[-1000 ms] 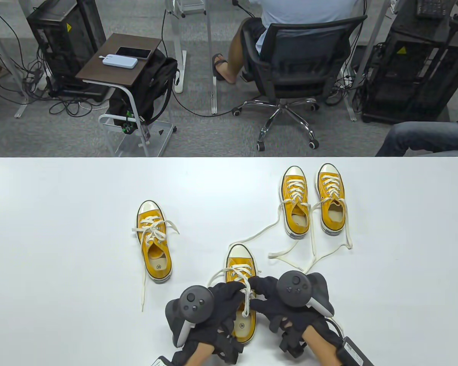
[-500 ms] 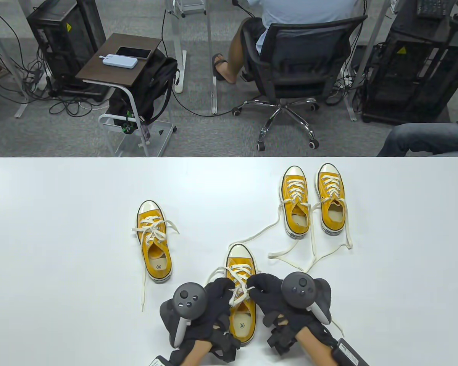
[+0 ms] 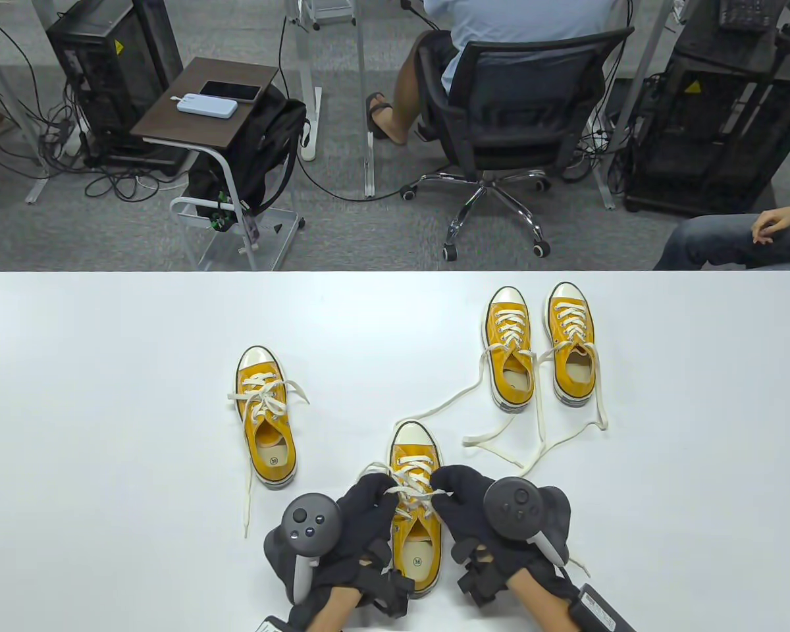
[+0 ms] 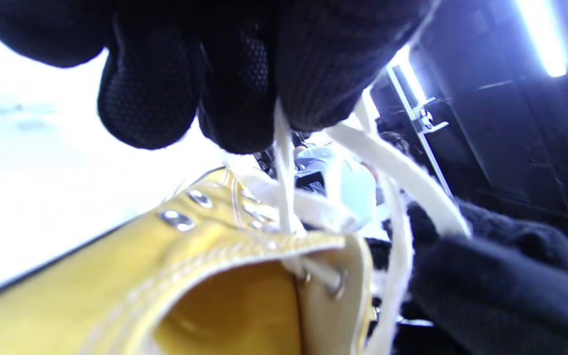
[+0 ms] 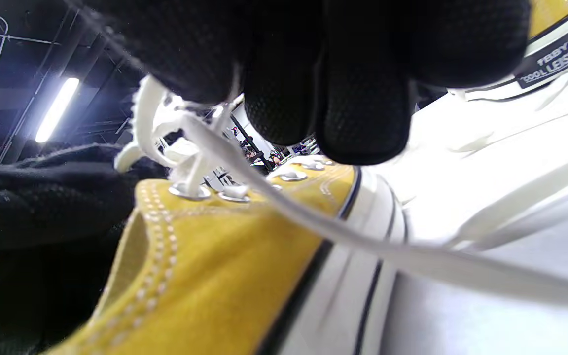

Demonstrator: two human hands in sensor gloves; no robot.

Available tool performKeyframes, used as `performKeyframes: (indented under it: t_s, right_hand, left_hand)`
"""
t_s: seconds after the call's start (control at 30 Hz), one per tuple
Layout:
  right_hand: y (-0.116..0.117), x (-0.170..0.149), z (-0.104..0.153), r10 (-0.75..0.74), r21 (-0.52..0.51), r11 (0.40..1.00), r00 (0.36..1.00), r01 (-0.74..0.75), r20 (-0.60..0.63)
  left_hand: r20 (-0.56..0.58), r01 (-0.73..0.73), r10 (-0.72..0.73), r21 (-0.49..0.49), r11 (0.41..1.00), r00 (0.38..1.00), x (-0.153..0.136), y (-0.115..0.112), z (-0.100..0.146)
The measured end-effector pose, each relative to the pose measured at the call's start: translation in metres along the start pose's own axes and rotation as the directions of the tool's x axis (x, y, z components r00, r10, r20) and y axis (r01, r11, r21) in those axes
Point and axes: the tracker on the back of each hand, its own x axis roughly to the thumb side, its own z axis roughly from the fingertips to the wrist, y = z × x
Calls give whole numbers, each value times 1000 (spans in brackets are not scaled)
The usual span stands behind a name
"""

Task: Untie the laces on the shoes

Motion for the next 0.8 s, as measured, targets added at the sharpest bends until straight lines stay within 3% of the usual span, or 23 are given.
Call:
performKeyframes:
  t_s: [0.23, 0.53, 0.8]
  right_hand:
    - [-6, 0, 0, 135, -70, 989, 991, -134, 18]
    - [-15, -5, 0, 75, -91, 993, 997, -77, -23]
    - [-20, -5, 1, 96, -132, 986, 995, -99, -31]
  left_hand:
    - [59, 32, -30, -29, 999, 998, 4, 1, -1]
    - [-24, -35, 36, 62, 997, 999, -5, 10, 0]
    - [73, -45, 39, 84, 995, 997, 2, 10, -1]
